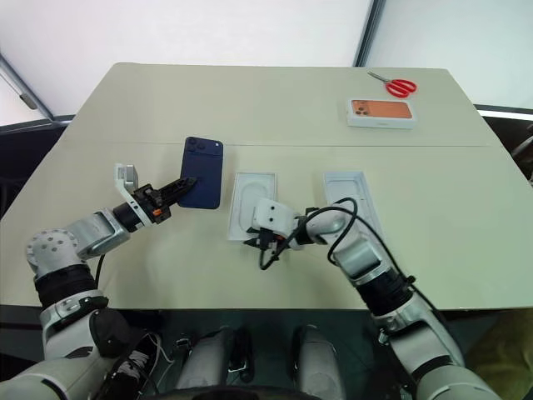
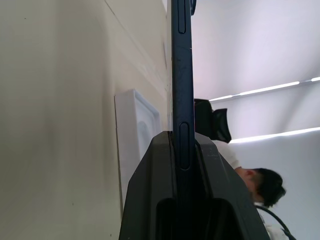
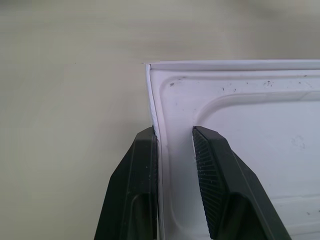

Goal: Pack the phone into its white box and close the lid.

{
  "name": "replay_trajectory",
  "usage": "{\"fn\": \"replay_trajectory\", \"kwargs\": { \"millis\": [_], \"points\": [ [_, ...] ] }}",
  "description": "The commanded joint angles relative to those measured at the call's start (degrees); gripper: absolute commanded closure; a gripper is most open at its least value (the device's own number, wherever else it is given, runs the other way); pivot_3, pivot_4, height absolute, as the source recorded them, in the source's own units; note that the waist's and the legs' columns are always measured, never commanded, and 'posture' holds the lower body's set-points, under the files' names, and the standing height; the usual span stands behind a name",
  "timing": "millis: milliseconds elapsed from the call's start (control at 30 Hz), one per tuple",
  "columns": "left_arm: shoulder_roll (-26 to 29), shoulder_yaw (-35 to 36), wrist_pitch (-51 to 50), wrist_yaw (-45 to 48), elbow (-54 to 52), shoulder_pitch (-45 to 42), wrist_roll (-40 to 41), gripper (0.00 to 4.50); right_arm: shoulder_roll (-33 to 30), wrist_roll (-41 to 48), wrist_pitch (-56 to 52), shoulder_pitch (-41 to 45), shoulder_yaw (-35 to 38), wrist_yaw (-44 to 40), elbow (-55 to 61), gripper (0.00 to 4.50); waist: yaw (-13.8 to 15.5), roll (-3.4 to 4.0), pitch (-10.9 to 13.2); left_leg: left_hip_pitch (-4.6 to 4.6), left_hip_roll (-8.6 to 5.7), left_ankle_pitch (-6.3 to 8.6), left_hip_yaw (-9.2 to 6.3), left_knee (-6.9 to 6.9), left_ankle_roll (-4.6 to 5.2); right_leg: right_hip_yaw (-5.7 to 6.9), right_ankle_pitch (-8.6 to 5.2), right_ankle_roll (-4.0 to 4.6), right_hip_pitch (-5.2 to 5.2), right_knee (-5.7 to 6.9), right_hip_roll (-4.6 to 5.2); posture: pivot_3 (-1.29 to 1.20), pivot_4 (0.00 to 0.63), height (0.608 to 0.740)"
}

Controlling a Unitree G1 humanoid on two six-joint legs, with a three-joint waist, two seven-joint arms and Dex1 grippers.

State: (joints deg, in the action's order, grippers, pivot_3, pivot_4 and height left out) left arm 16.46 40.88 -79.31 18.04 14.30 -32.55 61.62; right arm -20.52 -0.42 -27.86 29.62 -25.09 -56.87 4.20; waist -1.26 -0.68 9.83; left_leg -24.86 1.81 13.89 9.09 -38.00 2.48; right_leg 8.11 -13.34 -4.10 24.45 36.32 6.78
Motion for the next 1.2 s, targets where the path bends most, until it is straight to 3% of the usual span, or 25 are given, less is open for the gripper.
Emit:
{"fn": "replay_trajectory", "kwargs": {
  "millis": [33, 200, 300, 367, 467, 600, 800, 900, 1167, 1200],
  "points": [
    [-0.6, -0.3, 1.0, -0.5, -3.3, -1.7, 3.5, 4.50, 3.2, 1.3, -4.9, -0.3, -2.4, 1.6, 2.5, 3.43, 0.1, 0.00, 0.0, 0.00, 0.00, 0.00, 0.00, 0.00, 0.00, 0.00, 0.00, 0.00, 0.00, 0.00, 0.00, 0.00, 0.150, 0.738],
    [-1.4, -1.3, 1.3, -1.7, -4.1, -1.2, 4.3, 4.50, 3.0, 2.0, -5.8, 1.1, -1.3, 1.4, 1.8, 3.43, 0.2, 0.00, 0.0, 0.00, -0.03, 0.00, 0.00, 0.00, 0.00, 0.00, 0.00, 0.00, -0.02, -0.01, 0.01, 0.00, 0.150, 0.738],
    [-1.5, -1.7, 1.0, -2.2, -4.2, -0.9, 5.1, 4.50, 1.6, 2.7, -4.8, 1.5, -0.8, 0.3, 1.5, 2.50, 0.3, -0.01, 0.0, 0.00, -0.04, 0.00, 0.00, 0.00, 0.00, 0.00, 0.00, 0.00, -0.02, -0.01, 0.01, 0.00, 0.150, 0.738],
    [-1.4, -2.5, 0.6, -2.3, -4.9, -0.2, 5.4, 4.50, -0.7, 2.7, -3.6, 1.6, -1.5, -2.0, 3.0, 1.51, 0.4, -0.01, 0.0, -0.02, -0.06, 0.00, 0.00, 0.00, 0.00, 0.00, 0.00, 0.00, -0.01, -0.01, 0.03, 0.00, 0.150, 0.738],
    [-1.2, -3.2, -0.2, -2.7, -5.7, 0.8, 5.9, 4.50, -1.7, 4.9, -5.1, 2.1, 0.5, -2.9, 4.8, 1.51, 0.5, -0.01, 0.0, -0.03, -0.08, 0.01, 0.00, 0.00, 0.01, 0.00, 0.00, 0.00, -0.01, -0.03, 0.03, 0.00, 0.150, 0.738],
    [-1.9, -4.3, -0.9, -3.1, -7.5, 2.5, 7.4, 4.50, -2.5, 13.5, -9.2, 3.5, 9.0, -4.2, 7.4, 1.51, 0.5, -0.01, 0.0, -0.08, -0.06, 0.01, -0.02, 0.00, 0.00, 0.01, 0.00, 0.01, 0.02, -0.03, 0.03, 0.00, 0.150, 0.738],
    [-4.0, -7.1, -0.7, -5.0, -9.1, 5.1, 7.6, 4.50, -8.7, 19.8, -10.6, 4.8, 17.7, -6.5, 4.9, 1.51, 0.6, -0.02, 0.0, -0.10, -0.08, 0.04, -0.06, 0.00, 0.05, 0.04, 0.01, 0.02, 0.00, -0.12, 0.07, 0.00, 0.150, 0.738],
    [-5.1, -7.9, -0.5, -5.7, -8.6, 6.6, 7.7, 4.50, -11.0, 17.6, -7.2, 4.9, 17.6, -5.4, 1.4, 1.51, 0.6, -0.02, 0.0, -0.13, -0.07, 0.04, -0.06, 0.00, 0.05, 0.04, 0.02, 0.03, 0.04, -0.12, 0.07, 0.00, 0.150, 0.738],
    [-4.9, -9.3, -0.6, -5.3, -8.4, 8.0, 7.9, 4.50, -9.6, 17.7, -4.9, 5.0, 16.5, -3.4, 0.3, 1.51, 0.5, 0.00, 0.0, -0.26, -0.05, 0.03, -0.05, -0.01, 0.06, 0.05, 0.04, 0.05, 0.16, -0.12, 0.06, 0.00, 0.150, 0.738],
    [-4.8, -9.4, -1.0, -5.3, -8.2, 8.0, 8.0, 4.03, -9.3, 17.4, -4.3, 5.2, 16.3, -3.1, -0.2, 1.47, 0.5, 0.00, 0.0, -0.26, -0.05, 0.03, -0.05, -0.01, 0.06, 0.05, 0.04, 0.05, 0.16, -0.12, 0.06, 0.00, 0.150, 0.738]
  ]
}}
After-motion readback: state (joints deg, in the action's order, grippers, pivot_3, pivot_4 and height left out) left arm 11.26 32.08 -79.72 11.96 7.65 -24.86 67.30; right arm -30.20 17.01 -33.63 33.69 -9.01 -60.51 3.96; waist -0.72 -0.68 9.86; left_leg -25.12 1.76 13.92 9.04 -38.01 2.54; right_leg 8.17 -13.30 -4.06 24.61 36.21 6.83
